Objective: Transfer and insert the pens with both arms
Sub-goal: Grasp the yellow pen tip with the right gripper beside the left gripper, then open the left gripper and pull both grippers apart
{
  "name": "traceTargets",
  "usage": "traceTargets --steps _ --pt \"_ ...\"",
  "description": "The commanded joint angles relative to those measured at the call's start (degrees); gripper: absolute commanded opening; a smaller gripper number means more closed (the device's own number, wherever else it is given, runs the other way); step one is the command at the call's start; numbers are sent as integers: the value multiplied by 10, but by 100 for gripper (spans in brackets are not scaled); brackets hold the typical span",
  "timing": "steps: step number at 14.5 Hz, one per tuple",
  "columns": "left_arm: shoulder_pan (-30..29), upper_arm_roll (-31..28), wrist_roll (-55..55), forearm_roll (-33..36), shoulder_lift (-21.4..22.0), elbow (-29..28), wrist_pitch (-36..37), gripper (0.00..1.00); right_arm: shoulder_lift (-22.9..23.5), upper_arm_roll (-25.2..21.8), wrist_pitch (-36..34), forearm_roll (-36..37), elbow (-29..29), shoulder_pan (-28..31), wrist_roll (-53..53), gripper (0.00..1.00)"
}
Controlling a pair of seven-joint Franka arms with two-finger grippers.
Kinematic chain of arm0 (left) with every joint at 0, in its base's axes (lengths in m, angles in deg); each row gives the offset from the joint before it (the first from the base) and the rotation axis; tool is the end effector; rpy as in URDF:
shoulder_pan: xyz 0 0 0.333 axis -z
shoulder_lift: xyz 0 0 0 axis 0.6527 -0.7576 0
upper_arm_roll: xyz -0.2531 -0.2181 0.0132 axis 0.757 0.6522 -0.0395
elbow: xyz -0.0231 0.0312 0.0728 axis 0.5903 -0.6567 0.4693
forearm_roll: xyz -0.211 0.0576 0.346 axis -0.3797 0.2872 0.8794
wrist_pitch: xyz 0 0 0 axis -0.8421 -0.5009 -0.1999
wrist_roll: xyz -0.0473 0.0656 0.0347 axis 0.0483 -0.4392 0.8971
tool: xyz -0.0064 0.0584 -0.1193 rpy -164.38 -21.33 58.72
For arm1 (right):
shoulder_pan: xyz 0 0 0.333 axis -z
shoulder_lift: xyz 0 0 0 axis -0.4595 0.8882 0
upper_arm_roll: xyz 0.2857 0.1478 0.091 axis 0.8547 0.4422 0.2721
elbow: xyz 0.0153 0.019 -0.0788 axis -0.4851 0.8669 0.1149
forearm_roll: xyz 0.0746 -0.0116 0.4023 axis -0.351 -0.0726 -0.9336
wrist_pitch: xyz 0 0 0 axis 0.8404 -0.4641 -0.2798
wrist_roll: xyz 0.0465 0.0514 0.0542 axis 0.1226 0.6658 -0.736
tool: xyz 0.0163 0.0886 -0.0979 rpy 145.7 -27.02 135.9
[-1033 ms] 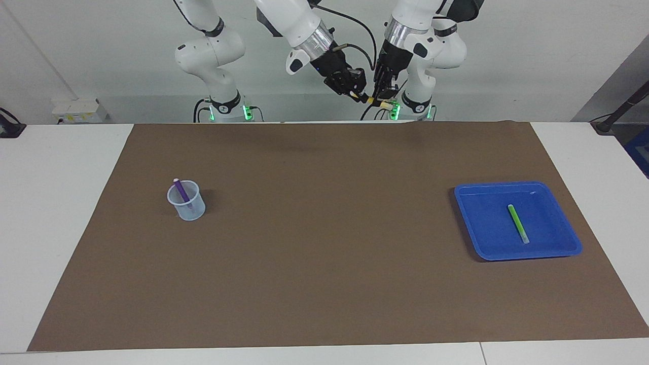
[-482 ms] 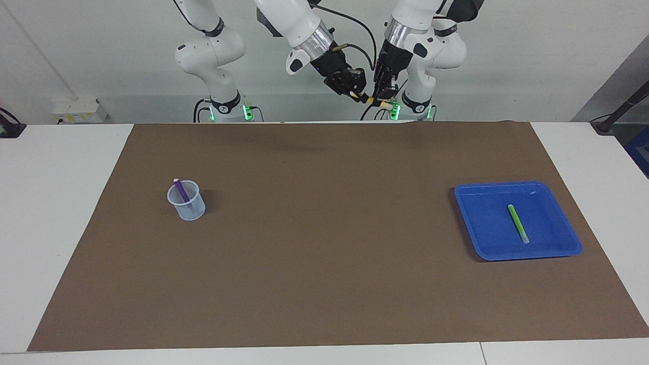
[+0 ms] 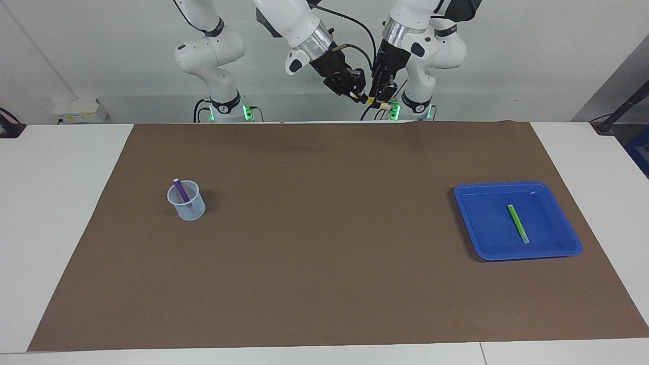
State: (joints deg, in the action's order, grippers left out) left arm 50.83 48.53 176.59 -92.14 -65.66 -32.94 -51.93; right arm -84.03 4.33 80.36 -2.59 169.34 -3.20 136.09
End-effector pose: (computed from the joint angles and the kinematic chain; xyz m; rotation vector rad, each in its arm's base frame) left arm 0.3756 -0.2899 0.6042 2.1326 2.0536 -0.1775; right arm 0.4119 0.4033 0.5779 -2.3021 0.8403 0.1424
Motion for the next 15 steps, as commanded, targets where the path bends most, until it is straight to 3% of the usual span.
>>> traceTargets --steps 1,4,8,10,15 --pt "5 -5 -5 -6 13 -6 7 78 -4 2 -1 -14 5 9 -39 0" --pt "6 -4 -7 -6 13 -6 7 100 -5 1 -44 -13 3 32 -107 0" --pt "13 -5 -49 -6 13 -6 16 100 -7 0 -85 -2 4 51 -178 0" --pt "13 -6 -147 -4 13 -6 19 100 -9 -1 -127 16 3 68 -233 0" --pt "-39 -20 -537 6 16 -8 80 100 -13 -1 -196 74 3 112 -331 0"
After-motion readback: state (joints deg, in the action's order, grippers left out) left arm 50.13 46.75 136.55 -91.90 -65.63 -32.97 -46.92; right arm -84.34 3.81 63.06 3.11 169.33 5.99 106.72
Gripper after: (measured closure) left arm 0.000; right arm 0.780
